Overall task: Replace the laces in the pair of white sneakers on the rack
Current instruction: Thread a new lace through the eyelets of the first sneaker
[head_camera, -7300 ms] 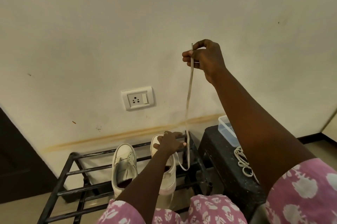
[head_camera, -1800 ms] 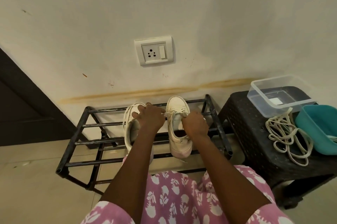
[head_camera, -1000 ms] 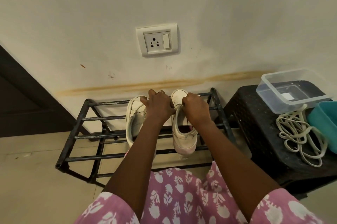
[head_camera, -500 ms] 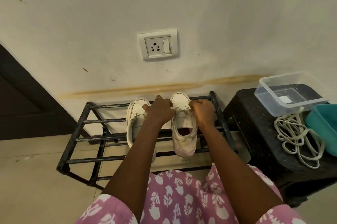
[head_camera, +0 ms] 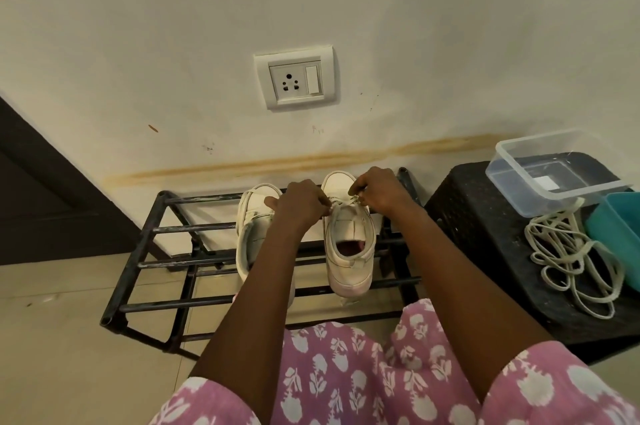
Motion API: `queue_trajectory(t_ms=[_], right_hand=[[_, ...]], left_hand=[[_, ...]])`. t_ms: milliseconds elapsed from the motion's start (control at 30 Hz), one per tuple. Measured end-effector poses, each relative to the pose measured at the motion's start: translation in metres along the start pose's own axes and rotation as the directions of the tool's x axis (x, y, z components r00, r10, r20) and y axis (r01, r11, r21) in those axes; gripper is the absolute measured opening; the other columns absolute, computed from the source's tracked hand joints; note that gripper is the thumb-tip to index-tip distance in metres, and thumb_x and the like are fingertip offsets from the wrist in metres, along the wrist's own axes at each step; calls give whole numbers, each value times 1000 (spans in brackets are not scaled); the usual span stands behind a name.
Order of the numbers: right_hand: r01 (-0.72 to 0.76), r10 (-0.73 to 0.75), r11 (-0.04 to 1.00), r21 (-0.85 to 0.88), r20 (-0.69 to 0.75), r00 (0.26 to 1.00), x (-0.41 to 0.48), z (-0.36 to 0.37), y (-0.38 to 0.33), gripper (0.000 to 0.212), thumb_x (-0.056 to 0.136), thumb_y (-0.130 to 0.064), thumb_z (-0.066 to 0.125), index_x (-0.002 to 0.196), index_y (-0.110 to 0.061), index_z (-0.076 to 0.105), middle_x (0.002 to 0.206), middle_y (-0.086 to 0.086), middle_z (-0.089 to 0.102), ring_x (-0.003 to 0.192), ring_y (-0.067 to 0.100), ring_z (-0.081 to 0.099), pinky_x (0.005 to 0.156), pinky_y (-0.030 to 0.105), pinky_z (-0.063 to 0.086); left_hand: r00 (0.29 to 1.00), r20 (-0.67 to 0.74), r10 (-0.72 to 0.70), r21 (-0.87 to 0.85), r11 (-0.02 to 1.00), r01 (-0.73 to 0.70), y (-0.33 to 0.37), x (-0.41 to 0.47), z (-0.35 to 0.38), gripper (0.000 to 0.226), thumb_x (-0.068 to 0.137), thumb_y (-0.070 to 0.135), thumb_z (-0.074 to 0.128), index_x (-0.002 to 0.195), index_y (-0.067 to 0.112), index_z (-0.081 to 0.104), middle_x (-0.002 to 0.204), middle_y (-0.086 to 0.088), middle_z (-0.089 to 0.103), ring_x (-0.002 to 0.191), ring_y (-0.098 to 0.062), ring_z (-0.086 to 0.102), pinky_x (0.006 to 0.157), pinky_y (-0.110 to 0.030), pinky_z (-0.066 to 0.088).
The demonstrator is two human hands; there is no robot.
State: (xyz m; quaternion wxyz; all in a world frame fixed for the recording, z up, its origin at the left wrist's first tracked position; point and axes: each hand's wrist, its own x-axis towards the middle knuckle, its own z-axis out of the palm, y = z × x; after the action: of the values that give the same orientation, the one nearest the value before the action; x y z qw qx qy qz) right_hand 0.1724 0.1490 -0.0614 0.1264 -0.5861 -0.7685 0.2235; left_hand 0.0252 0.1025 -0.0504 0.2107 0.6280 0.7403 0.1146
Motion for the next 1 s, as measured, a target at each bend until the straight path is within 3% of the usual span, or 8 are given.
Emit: queue_trajectory(t_ms=[167, 300, 467, 633, 767, 933, 1000], right_hand=[[145, -124, 979, -140, 147, 981, 4, -2, 4, 29, 88, 5, 55, 111, -6, 70, 118, 12, 65, 107, 24, 60, 86, 22, 43], [225, -184, 951, -211, 200, 962, 11, -10, 3, 21, 86, -3, 62, 104, -7, 72, 110, 12, 66, 98, 22, 61, 74, 20, 40], [278, -211, 934, -222, 283, 936, 14, -10, 1, 28, 88, -3, 58, 114, -7, 68, 114, 11, 65, 99, 20, 63, 76, 18, 41], [312, -250, 921, -234, 260, 933, 15, -11, 3, 20, 83, -5, 66, 102, -6, 72, 102, 10, 70, 90, 17, 63, 72, 20, 40], [354, -307, 904, -241, 212, 928, 13, -10, 6, 15, 84, -10, 66, 96, -6, 73, 94, 10, 71, 87, 20, 64, 75, 28, 48], [361, -362, 872, -330, 61, 930, -2, 7, 17, 21, 93, -15, 51, 100, -2, 67, 97, 15, 64, 88, 27, 59, 70, 32, 40], [367, -381, 877, -309, 15, 924, -6, 13, 20, 24, 95, -16, 48, 103, 0, 64, 101, 15, 62, 90, 28, 58, 75, 35, 43]], left_hand=[[999, -16, -28, -16, 999, 28, 3, 0, 4, 18, 83, 23, 64, 97, 19, 74, 95, -3, 70, 99, -26, 57, 79, -42, 21], [999, -34, -17, -11, 1000, 17, 3, -1, 5, 15, 84, 23, 64, 94, 22, 74, 94, -3, 70, 98, -25, 56, 78, -43, 19], [995, -76, -71, -14, 997, 70, 4, -1, 6, 15, 80, 23, 65, 93, 21, 73, 91, -3, 69, 96, -26, 58, 80, -42, 21], [991, -95, -94, -59, 994, 89, 6, -3, 9, 10, 78, 23, 65, 85, 21, 71, 86, -1, 67, 94, -25, 57, 81, -42, 21], [994, -72, -87, -109, 991, 79, 4, -4, 8, 7, 79, 20, 65, 81, 17, 71, 84, -4, 70, 93, -26, 60, 94, -47, 32], [997, -50, -61, -207, 977, 50, 2, -6, 9, 12, 78, 15, 67, 85, 11, 76, 89, -8, 73, 91, -26, 63, 80, -34, 43], [997, -41, -72, -251, 966, 60, 1, -7, 9, 13, 77, 14, 69, 87, 10, 76, 92, -7, 73, 93, -26, 64, 86, -38, 48]])
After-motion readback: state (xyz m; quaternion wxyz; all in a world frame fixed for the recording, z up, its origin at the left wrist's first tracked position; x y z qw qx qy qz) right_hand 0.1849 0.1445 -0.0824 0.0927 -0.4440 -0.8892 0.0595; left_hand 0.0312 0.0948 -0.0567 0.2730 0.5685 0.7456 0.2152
